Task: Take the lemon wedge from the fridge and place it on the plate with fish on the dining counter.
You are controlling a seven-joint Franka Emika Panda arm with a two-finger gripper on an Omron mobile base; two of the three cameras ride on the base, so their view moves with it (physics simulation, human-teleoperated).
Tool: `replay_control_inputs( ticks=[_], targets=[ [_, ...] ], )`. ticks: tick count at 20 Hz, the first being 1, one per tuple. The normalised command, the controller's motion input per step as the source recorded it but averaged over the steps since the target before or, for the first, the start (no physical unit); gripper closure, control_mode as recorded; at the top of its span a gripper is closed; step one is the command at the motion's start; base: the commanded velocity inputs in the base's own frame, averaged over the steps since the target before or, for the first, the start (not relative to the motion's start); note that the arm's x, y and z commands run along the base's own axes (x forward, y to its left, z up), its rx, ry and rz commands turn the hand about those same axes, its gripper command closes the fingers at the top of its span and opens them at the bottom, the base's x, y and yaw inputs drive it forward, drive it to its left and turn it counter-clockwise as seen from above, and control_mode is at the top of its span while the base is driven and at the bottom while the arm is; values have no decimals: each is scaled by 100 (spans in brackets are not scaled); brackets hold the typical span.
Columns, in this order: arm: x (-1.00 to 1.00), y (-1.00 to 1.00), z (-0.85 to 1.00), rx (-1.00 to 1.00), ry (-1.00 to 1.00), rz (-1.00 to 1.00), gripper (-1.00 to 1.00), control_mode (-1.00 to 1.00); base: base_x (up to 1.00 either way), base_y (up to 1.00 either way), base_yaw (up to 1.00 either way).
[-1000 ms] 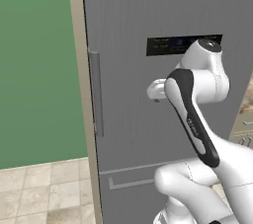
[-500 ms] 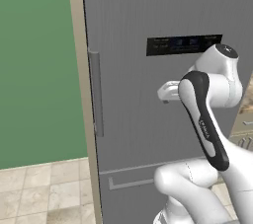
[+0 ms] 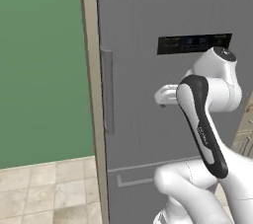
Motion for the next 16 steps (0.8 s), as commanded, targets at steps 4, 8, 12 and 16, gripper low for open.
replay_control_inputs(
  ticks=[4, 8, 12, 16],
  targets=[
    [0, 0, 0, 0, 0, 0, -100, 100, -37, 93, 0],
    [0, 0, 0, 0, 0, 0, -100, 100, -42, 50, -14],
    [0, 0, 0, 0, 0, 0, -100, 100, -84, -7, -16],
    [0, 0, 0, 0, 0, 0, -100, 100, -76, -31, -11]
  ],
)
